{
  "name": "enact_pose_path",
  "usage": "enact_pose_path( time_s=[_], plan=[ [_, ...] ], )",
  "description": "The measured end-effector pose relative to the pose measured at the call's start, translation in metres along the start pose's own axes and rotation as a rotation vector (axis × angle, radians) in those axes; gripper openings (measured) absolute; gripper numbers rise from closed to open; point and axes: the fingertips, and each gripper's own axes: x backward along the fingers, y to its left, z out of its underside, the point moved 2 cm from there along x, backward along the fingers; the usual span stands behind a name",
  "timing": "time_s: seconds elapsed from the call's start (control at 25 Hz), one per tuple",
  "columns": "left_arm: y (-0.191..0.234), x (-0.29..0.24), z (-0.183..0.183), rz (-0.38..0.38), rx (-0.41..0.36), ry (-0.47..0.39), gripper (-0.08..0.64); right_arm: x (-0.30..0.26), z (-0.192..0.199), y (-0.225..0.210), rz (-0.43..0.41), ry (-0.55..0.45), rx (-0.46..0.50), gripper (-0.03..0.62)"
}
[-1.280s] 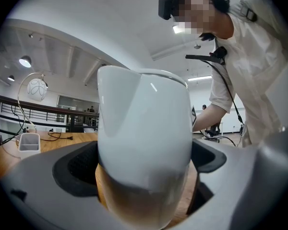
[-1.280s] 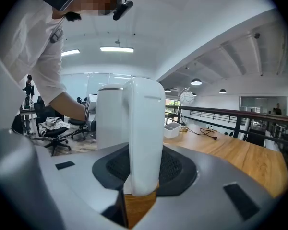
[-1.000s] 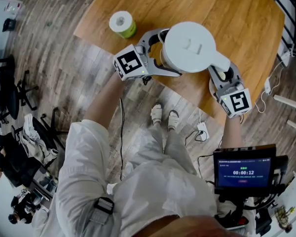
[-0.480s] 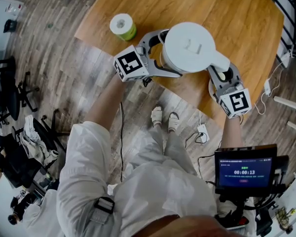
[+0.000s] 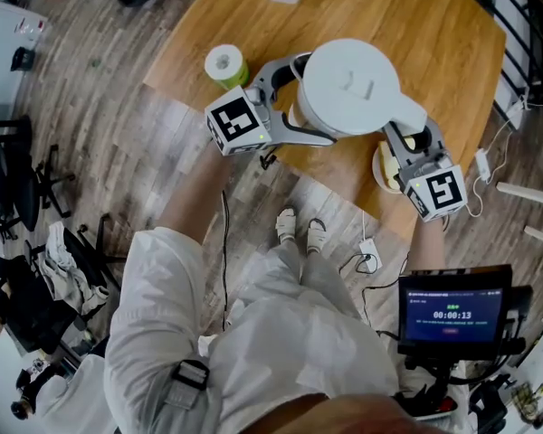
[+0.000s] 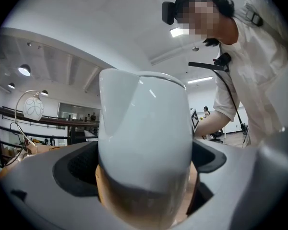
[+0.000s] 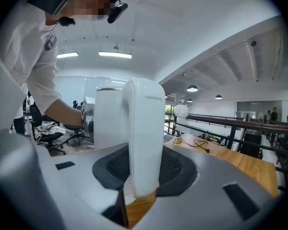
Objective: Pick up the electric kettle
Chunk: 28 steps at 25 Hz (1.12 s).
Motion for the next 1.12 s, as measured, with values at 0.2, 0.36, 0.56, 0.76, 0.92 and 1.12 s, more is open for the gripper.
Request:
enact_pose_path(
  time_s=[0.2, 0.36, 0.56, 0.76, 0.92, 1.12],
  plan=[
    [-0.008, -0.009, -0.033, 0.013, -0.012, 0.002, 0.583, 0.020, -0.027, -0.006, 0.017, -0.023, -0.003, 0.117],
    [-0.023, -0.014, -0.061, 0.022, -0.023, -0.004, 0.583, 0.043, -0.049, -0.003, 0.032, -0.045, -0.006, 0.116],
    [-0.030, -0.020, -0.072, 0.030, -0.031, -0.001, 0.583, 0.056, -0.056, -0.004, 0.047, -0.064, -0.012, 0.115],
    [-0.042, -0.027, -0.079, 0.035, -0.037, -0.001, 0.583, 0.071, -0.059, -0.003, 0.060, -0.080, -0.014, 0.115],
    [-0.061, -0.037, -0.093, 0.041, -0.045, -0.004, 0.583, 0.095, -0.066, 0.000, 0.068, -0.089, -0.011, 0.115],
    [-0.079, -0.047, -0.107, 0.046, -0.054, -0.005, 0.583, 0.119, -0.075, 0.002, 0.078, -0.102, -0.005, 0.115]
  ],
)
